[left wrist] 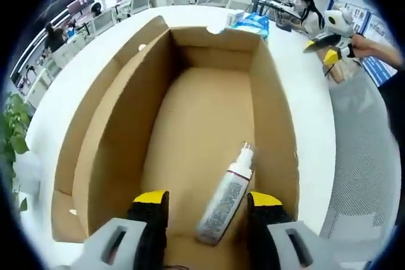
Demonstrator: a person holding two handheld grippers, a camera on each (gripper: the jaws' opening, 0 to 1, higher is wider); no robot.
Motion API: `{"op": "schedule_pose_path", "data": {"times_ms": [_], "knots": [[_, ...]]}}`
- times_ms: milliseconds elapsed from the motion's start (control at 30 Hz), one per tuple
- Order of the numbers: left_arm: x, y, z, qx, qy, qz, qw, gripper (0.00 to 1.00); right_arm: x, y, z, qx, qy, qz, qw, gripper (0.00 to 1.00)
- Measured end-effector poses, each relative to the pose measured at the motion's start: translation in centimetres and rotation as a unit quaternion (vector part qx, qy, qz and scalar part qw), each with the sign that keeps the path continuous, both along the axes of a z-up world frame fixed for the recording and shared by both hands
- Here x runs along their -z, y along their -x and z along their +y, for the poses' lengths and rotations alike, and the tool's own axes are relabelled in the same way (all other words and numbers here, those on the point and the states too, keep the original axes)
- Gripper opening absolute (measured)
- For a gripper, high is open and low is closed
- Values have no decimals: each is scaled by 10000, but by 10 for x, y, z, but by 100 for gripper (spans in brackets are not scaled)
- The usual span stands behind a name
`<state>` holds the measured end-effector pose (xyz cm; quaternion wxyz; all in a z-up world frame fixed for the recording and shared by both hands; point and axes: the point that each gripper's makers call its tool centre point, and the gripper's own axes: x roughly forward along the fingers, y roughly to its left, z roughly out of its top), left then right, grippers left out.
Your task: Operate the shoe box by opening the lid, removing the specified soft item, and placing it in the target area until the item is outside and the box remains undamaged.
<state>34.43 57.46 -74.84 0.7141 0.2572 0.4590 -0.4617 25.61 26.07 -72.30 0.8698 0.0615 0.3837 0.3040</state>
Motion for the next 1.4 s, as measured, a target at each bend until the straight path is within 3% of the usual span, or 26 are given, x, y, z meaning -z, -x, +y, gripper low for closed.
{"op": "schedule_pose_path", "data": {"times_ms": [100, 167, 300, 367, 533, 600, 800, 933, 1400], "knots": [[3, 2, -3, 139, -64, -18, 9999, 49, 1, 1, 0, 13, -12, 13, 10000, 42], [10, 7, -4, 410, -330, 7, 9986, 46, 1, 3, 1, -12, 6, 21, 10000, 42], [14, 3, -13, 448, -284, 7, 9986, 41, 0, 3, 0, -8, 10, 13, 10000, 42], [20, 3, -12, 558, -492, 8, 9972, 38, -1, 3, 0, -2, 13, 2, 10000, 42], [34, 12, -14, 852, -808, 123, 9930, 24, -3, 3, -2, 33, 27, -19, 10000, 41], [35, 12, -12, 732, -884, 157, 9933, 23, -4, 4, -4, 68, 20, -20, 10000, 41], [28, 11, -10, -67, -550, 561, 9969, 21, -3, 9, -6, 90, 25, 16, 10000, 41], [21, 5, -12, -461, -252, 616, 9967, 20, -6, 12, -1, 92, -1, 12, 10000, 41], [6, 2, -11, -881, 193, 755, 9931, 20, -13, 11, 6, -3, -17, -27, 10000, 41]]}}
